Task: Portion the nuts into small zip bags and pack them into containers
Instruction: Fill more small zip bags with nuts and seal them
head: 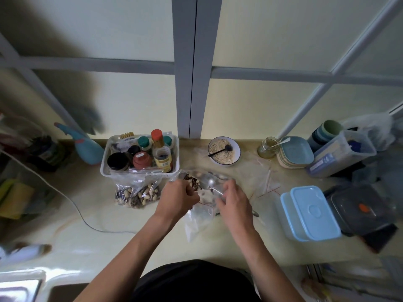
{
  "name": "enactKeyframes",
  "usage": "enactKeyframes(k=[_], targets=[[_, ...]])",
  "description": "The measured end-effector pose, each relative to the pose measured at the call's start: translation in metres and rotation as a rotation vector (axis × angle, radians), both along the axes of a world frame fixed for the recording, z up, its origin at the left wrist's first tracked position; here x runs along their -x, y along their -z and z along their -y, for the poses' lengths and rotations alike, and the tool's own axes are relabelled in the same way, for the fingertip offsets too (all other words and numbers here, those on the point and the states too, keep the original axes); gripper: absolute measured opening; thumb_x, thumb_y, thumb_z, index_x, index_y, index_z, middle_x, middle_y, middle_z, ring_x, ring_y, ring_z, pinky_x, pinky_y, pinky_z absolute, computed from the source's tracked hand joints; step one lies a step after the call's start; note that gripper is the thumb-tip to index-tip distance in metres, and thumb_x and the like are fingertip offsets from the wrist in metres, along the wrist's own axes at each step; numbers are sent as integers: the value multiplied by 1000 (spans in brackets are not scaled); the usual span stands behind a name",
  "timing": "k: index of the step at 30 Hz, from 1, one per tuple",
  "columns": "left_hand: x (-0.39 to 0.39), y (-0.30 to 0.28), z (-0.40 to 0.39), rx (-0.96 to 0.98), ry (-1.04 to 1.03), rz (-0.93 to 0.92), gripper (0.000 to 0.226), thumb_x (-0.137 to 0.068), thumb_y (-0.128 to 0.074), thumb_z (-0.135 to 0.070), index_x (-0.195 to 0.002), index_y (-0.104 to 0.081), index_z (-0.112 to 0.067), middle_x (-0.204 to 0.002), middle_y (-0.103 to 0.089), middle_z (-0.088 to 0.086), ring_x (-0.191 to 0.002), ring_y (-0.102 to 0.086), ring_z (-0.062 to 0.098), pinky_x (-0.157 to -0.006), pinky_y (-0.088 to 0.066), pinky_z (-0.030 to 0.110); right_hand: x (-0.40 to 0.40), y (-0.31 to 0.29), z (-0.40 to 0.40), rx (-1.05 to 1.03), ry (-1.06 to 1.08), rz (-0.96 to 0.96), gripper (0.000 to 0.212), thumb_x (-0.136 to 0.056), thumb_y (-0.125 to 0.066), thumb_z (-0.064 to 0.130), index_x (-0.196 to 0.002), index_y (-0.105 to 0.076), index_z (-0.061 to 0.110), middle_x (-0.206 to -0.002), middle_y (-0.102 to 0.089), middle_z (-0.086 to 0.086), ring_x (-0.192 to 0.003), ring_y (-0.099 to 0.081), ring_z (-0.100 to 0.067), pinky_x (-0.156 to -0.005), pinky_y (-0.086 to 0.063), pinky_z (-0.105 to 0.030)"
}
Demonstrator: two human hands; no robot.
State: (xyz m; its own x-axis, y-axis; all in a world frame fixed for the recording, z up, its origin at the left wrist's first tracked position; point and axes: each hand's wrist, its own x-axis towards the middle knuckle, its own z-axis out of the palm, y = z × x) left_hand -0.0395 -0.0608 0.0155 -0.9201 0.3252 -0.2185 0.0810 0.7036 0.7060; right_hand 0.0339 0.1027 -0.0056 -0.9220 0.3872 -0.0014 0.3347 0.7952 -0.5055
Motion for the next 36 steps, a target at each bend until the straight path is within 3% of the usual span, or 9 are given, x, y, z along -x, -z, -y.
enactKeyframes(k=[5, 9, 14, 19, 22, 25, 30, 33, 36], targets=[[3, 0, -6, -46, -43, 31, 23, -83, -67, -18, -64, -61, -8, -49, -66, 0, -47, -67, 12, -57, -60, 36, 2, -18, 12, 164, -335, -352, 13, -90, -59, -1, -92, -57, 12, -91, -56, 6, -80, -53, -10, -69, -47, -25], [8, -4, -7, -96, -55, 96, 23, -85, -65, -20, -69, -64, -3, -54, -69, 3, -50, -69, 11, -60, -61, 35, 4, -18, 16, 305, -371, -114, 11, -93, -51, 8, -96, -51, 19, -89, -56, 7, -78, -53, -10, -70, -48, -32], [22, 7, -1, 40, 11, -46, 20, -78, -68, -23, -62, -60, -13, -54, -63, -2, -52, -60, 13, -52, -50, 32, 3, -13, 7, 218, -467, 146, 32, -96, -56, 52, -73, -46, 31, -67, -51, 10, -65, -50, -11, -63, -40, -31], [22, 12, 1, -187, 117, -49, 16, -86, -69, -35, -83, -67, -20, -76, -69, -6, -70, -64, 6, -64, -49, 26, 4, -17, 6, 192, -520, 194, 13, -99, -56, 38, -89, -49, 33, -60, -50, 5, -61, -52, -14, -61, -37, -34], [23, 11, 11, -492, 323, 327, 61, -82, -71, -53, -134, -55, -27, -130, -61, -12, -120, -58, 2, -98, -49, 24, 4, -23, -1, 326, -441, 224, 7, -101, -53, 45, -105, -51, 39, -74, -68, 1, -67, -70, -15, -72, -55, -38], [22, 20, 19, -333, 541, 504, 122, -63, -90, -51, -156, -13, -42, -157, -28, -18, -142, -29, -3, -115, -32, 23, 3, -32, -7, 486, -449, 245, 26, -104, -49, 47, -130, -52, 48, -78, -72, 5, -64, -72, -8, -79, -59, -36], [17, 50, 13, -261, 370, 268, 91, -68, -88, -42, -139, -33, -27, -132, -57, -6, -115, -60, 10, -97, -49, 30, 4, -16, -16, 672, -371, 299, 55, -92, -39, 79, -128, -63, 46, -110, -75, 2, -88, -73, -7, -94, -56, -39], [16, 70, 20, -205, 259, 203, 67, -73, -86, -37, -127, -46, -26, -115, -66, -8, -97, -65, 12, -80, -51, 29, 7, 19, -30, 700, -70, 88, 36, -106, -43, 49, -106, -73, 29, -104, -74, 8, -99, -69, -9, -86, -56, -33], [14, 73, 27, -183, 201, 201, 61, -75, -86, -37, -122, -49, -30, -99, -67, -15, -84, -64, 0, -69, -45, 15, 4, 67, -62, 190, 184, 110, 14, -99, -59, 26, -109, -64, 19, -114, -66, -3, -115, -60, -27, -87, -48, -36]])
